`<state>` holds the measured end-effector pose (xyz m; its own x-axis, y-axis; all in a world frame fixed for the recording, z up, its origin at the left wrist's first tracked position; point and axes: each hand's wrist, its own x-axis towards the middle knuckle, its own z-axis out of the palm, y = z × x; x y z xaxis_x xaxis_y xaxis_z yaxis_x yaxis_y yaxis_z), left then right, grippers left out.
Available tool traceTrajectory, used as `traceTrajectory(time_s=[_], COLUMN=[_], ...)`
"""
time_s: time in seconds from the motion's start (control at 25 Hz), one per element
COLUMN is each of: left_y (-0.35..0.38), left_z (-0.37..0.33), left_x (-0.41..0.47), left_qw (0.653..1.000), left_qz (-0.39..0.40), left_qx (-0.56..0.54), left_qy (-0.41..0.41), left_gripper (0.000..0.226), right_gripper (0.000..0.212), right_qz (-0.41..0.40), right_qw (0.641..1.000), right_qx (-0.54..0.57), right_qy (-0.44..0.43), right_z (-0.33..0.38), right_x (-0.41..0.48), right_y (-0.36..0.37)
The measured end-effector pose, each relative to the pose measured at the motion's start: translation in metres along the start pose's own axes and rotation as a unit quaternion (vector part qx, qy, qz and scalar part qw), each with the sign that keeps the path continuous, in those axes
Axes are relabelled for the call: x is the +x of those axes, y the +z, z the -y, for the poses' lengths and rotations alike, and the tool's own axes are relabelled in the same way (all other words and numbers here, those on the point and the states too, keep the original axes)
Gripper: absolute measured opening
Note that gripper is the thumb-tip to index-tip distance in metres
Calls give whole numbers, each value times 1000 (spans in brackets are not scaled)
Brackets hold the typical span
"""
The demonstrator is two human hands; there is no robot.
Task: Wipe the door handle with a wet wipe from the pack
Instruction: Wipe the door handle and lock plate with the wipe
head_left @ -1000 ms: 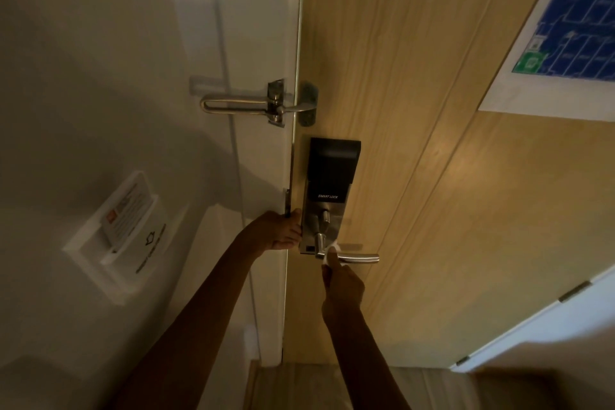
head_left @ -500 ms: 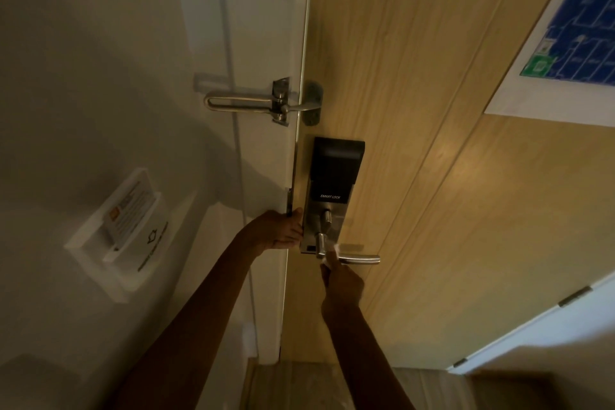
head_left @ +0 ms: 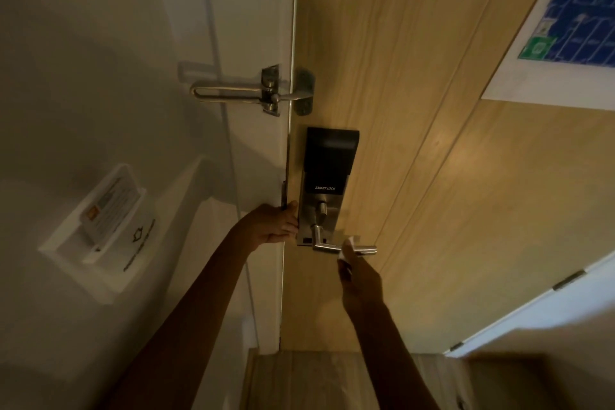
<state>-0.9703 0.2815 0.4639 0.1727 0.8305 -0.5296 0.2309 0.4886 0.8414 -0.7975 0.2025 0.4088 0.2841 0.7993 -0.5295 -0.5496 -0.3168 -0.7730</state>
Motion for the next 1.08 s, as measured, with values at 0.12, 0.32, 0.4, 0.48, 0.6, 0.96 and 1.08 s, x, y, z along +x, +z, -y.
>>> traceTrajectory(time_s=[0.12,0.32,0.4,0.48,0.6,0.96,1.08], left_y=[1,4,3,5,3,0,0], left_z=[0,-8,-9,-10,-7,4,5], left_x=[0,-8,-11,-11,-9,2,2], left_qw=[1000,999,999,998,998,1000,1000], left_qz=[1,39,42,44,39,-12,-11], left_qx=[-12,-27,-29,-36,-40,-10,-1], left_qy=[-5,-22,-14,-12,-8,22,28], left_gripper=[51,46,46,47,51,59,59], right_gripper=[25,30,28,30,35,15,16], right_qz=[66,141,142,128,72,-53,-121], right_qw=[997,988,989,992,996,990,962], right_qx=[26,53,31,-9,-22,-54,-123], right_qy=[-5,32,21,-20,-46,-118,-214], right_z=[-6,-34,-35,-30,-11,25,23], right_x=[7,1,2,3,6,11,8], right_y=[-12,10,10,2,-20,-40,-41])
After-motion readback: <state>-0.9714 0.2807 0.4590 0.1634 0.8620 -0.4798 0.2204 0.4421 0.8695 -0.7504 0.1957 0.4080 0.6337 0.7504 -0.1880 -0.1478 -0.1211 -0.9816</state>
